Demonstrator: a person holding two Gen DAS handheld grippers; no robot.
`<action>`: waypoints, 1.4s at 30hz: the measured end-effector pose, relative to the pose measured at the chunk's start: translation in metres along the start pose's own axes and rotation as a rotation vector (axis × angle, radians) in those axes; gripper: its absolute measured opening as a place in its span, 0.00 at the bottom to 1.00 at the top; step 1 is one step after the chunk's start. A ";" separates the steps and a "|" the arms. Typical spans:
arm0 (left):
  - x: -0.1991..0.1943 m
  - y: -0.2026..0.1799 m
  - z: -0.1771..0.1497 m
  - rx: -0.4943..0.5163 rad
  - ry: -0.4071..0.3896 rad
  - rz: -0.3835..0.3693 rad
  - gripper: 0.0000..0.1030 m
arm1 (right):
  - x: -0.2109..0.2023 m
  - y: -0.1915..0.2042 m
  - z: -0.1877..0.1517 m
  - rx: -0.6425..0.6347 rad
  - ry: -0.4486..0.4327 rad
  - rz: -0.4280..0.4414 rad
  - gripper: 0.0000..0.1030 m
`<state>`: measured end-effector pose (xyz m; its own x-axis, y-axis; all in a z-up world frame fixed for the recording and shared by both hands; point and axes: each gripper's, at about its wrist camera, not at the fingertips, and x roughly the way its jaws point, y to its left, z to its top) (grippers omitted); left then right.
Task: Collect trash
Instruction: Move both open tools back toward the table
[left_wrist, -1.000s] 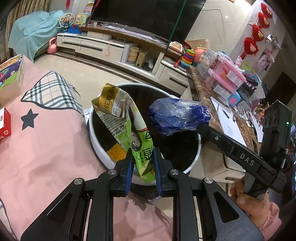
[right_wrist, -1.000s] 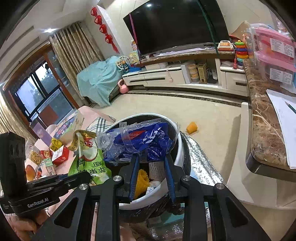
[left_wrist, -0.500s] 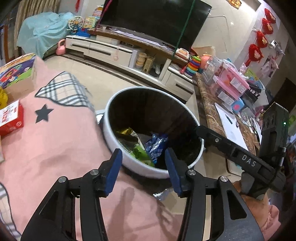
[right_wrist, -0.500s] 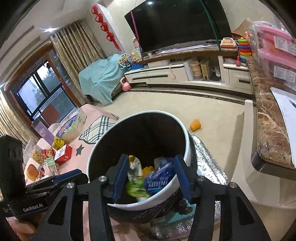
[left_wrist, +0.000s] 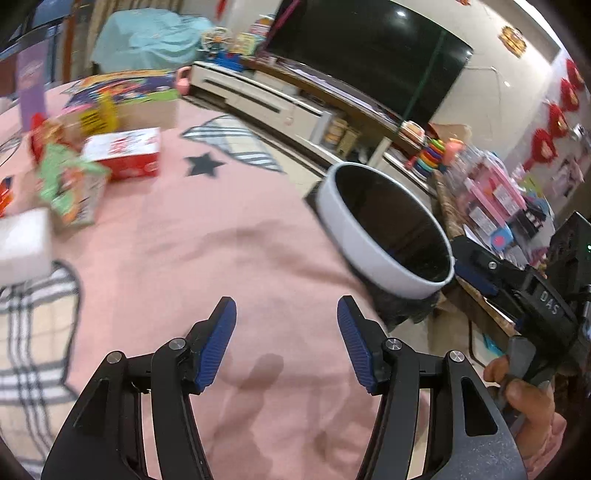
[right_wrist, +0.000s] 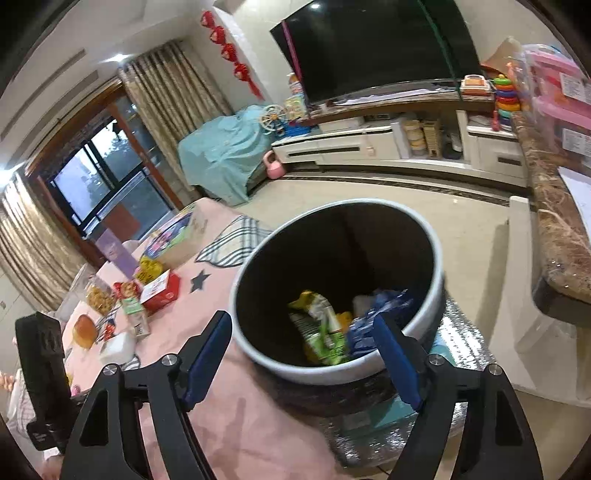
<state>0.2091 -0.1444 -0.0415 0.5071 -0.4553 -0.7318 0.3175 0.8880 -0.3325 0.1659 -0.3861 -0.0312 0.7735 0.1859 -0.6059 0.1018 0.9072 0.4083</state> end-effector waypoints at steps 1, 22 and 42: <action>-0.003 0.005 -0.002 -0.011 -0.005 0.008 0.56 | 0.001 0.004 -0.002 -0.004 0.001 0.007 0.80; -0.064 0.115 -0.050 -0.204 -0.070 0.136 0.62 | 0.033 0.093 -0.047 -0.106 0.103 0.130 0.84; -0.083 0.163 -0.046 -0.239 -0.087 0.199 0.66 | 0.068 0.139 -0.063 -0.158 0.179 0.209 0.84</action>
<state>0.1818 0.0410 -0.0630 0.6104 -0.2655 -0.7462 0.0135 0.9455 -0.3254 0.1927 -0.2232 -0.0585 0.6437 0.4255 -0.6361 -0.1572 0.8870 0.4343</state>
